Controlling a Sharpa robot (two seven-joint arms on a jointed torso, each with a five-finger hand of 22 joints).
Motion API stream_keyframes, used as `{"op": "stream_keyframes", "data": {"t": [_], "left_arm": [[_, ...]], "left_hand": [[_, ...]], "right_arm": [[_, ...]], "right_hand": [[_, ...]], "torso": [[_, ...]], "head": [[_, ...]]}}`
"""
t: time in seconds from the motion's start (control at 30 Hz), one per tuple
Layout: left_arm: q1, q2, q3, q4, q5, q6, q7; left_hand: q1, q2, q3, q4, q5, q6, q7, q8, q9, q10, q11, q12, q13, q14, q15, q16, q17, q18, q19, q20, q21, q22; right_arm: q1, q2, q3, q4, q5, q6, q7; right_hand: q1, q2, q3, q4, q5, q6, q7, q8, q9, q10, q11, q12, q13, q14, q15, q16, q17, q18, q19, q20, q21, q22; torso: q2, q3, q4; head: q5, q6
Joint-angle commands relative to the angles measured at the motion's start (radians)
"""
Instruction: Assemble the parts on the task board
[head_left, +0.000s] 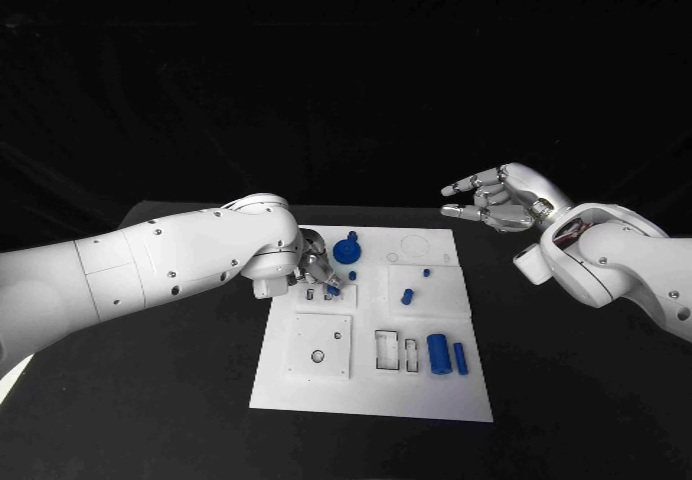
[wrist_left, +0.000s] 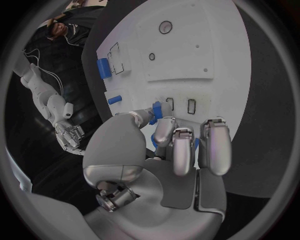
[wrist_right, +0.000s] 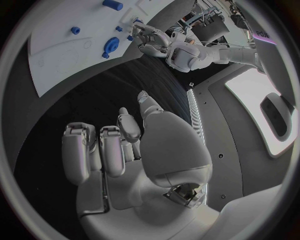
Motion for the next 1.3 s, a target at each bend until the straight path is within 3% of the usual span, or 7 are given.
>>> {"op": "stream_keyframes", "data": {"t": [0.03,0.2,0.4,0.47,0.7,1.3], "left_arm": [[-0.007,-0.016,0.000,0.030,-0.034,-0.092,-0.075],[-0.022,-0.049,0.000,0.083,-0.117,-0.143,-0.051],[-0.042,-0.076,0.000,0.128,-0.218,-0.189,-0.032],[-0.048,-0.081,0.000,0.138,-0.252,-0.197,-0.030],[-0.063,-0.084,0.001,0.149,-0.294,-0.182,-0.040],[-0.070,-0.072,0.001,0.144,-0.300,-0.172,-0.052]], "left_hand": [[-0.014,-0.001,0.154,-0.145,0.001,0.003,-0.007,0.006,0.004,0.007,0.002,0.003,0.002,0.105,-0.003,0.005,0.263,-0.016,0.042,0.005,0.008,0.068],[-0.020,-0.004,0.161,-0.149,0.001,0.004,-0.007,0.008,0.007,0.010,0.001,0.006,0.005,0.105,-0.003,0.005,0.263,-0.018,0.045,0.004,0.013,0.078],[-0.025,-0.011,0.163,-0.153,0.000,0.006,-0.008,0.010,0.009,0.012,0.001,0.008,0.006,0.105,-0.003,0.005,0.263,-0.019,0.047,0.004,0.017,0.085],[-0.027,-0.013,0.163,-0.153,0.000,0.006,-0.008,0.010,0.010,0.013,0.001,0.009,0.007,0.105,-0.003,0.005,0.263,-0.019,0.048,0.004,0.018,0.087],[-0.031,-0.016,0.162,-0.152,-0.002,0.007,-0.008,0.011,0.011,0.013,0.001,0.008,0.005,0.105,-0.004,0.005,0.263,-0.019,0.048,0.004,0.018,0.087],[-0.035,-0.018,0.161,-0.152,-0.003,0.008,-0.008,0.011,0.011,0.015,0.001,0.011,0.008,0.105,-0.004,0.005,0.263,-0.020,0.049,0.004,0.021,0.091]], "right_arm": [[-0.001,0.001,0.000,-0.002,-0.003,0.017,-0.003],[-0.001,0.000,0.000,-0.004,-0.003,0.019,-0.003],[-0.001,-0.002,0.000,-0.007,-0.003,0.020,-0.003],[-0.001,-0.002,0.000,-0.007,-0.002,0.021,-0.003],[-0.002,-0.001,-0.001,-0.009,0.006,0.024,-0.012],[-0.003,0.000,-0.001,-0.010,0.008,0.032,-0.014]], "right_hand": [[0.003,0.006,-0.008,0.000,0.004,0.004,-0.004,0.006,0.001,-0.003,0.000,-0.002,-0.002,0.082,-0.003,-0.004,0.189,-0.001,-0.002,0.001,-0.004,0.004],[0.003,0.006,-0.008,0.000,0.004,0.004,-0.004,0.006,0.001,-0.003,0.000,-0.002,-0.002,0.082,-0.003,-0.004,0.189,-0.001,-0.002,0.001,-0.004,0.004],[0.002,0.006,-0.009,0.000,0.004,0.004,-0.004,0.006,0.002,-0.003,0.000,-0.003,-0.002,0.082,-0.003,-0.003,0.189,-0.001,-0.002,0.001,-0.004,0.004],[0.002,0.006,-0.009,0.001,0.004,0.005,-0.004,0.006,0.002,-0.003,0.000,-0.003,-0.002,0.082,-0.003,-0.003,0.189,-0.001,-0.002,0.001,-0.004,0.004],[0.000,0.007,-0.010,0.003,0.005,0.005,-0.004,0.006,0.002,-0.004,0.000,-0.004,-0.003,0.082,-0.003,-0.004,0.189,0.000,-0.003,0.000,-0.005,0.003],[-0.001,0.008,-0.012,0.004,0.005,0.005,-0.004,0.006,0.002,-0.004,0.000,-0.005,-0.004,0.082,-0.003,-0.005,0.188,0.000,-0.003,0.000,-0.005,0.003]], "torso": [[0.000,0.0006,0.0010],[-0.001,0.0002,0.0010],[-0.002,-0.0002,0.0055],[-0.002,-0.0005,0.0079],[-0.001,-0.0015,0.0058],[0.000,-0.0001,0.0053]], "head": [[-0.005,-0.002],[-0.002,-0.003],[-0.002,-0.007],[0.000,-0.007],[0.000,-0.004],[0.001,-0.007]]}}
